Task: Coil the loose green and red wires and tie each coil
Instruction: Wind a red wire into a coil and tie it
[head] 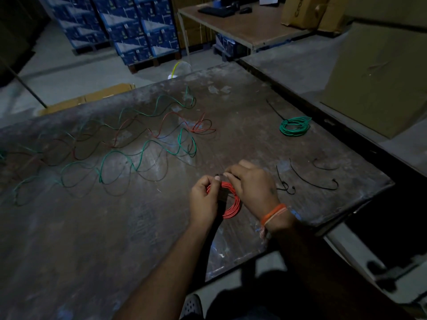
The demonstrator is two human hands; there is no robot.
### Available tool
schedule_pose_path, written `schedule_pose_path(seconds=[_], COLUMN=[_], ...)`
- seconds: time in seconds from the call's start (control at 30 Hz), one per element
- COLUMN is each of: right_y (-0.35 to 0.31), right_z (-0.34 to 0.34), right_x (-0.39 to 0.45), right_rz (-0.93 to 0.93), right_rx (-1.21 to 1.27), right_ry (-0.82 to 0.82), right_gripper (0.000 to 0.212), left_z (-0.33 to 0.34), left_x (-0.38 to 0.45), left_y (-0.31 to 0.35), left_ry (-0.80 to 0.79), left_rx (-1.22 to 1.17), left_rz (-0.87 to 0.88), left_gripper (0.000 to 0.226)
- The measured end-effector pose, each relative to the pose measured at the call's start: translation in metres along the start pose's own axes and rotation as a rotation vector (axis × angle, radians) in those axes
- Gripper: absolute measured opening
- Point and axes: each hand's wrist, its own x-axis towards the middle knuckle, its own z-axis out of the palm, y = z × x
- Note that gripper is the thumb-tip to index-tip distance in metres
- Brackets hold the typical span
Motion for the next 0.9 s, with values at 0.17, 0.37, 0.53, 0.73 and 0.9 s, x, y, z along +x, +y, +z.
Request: schedule_pose_path(seconds=[0.17, 0.37, 0.53, 0.73, 0.9], right_y=[-0.0014, -0.0041, -0.0063, -0.0064, -0.0070], right_z=[-0.0016, -0.0023, -0.0040, -0.0046, -0.0048], right_x=[0.0005, 0.0002, 0.0001, 0.0023, 0.0026], right_rz=[-0.004, 0.013, 0.025, 0.026, 0.020], right_rx=[-0.041, -0.045, -0.035, -0.045, -0.056], right_ry=[-0.017, 0.003, 0.008, -0.021, -0.046], right_gripper=[0.018, 0.015, 0.013, 0.012, 0.013], left_z=[0.0007, 0.0010, 0.0003, -0.0015, -0.0005], left_x=[-0.0025, -0.0035, -0.0042, -0.0015, -0.0034], left_y=[0.0030, 0.0053, 0.0061, 0.0025, 0.0062], left_ry=[0.004, 0.002, -0.017, -0.023, -0.032], left_rx=[-0.020, -0.028, -0.021, -0.025, -0.052], left_rz=[0.005, -0.002, -0.005, -0.018, -0.020], left_gripper=[0.033, 0.028, 0.029, 0.036, 0.029])
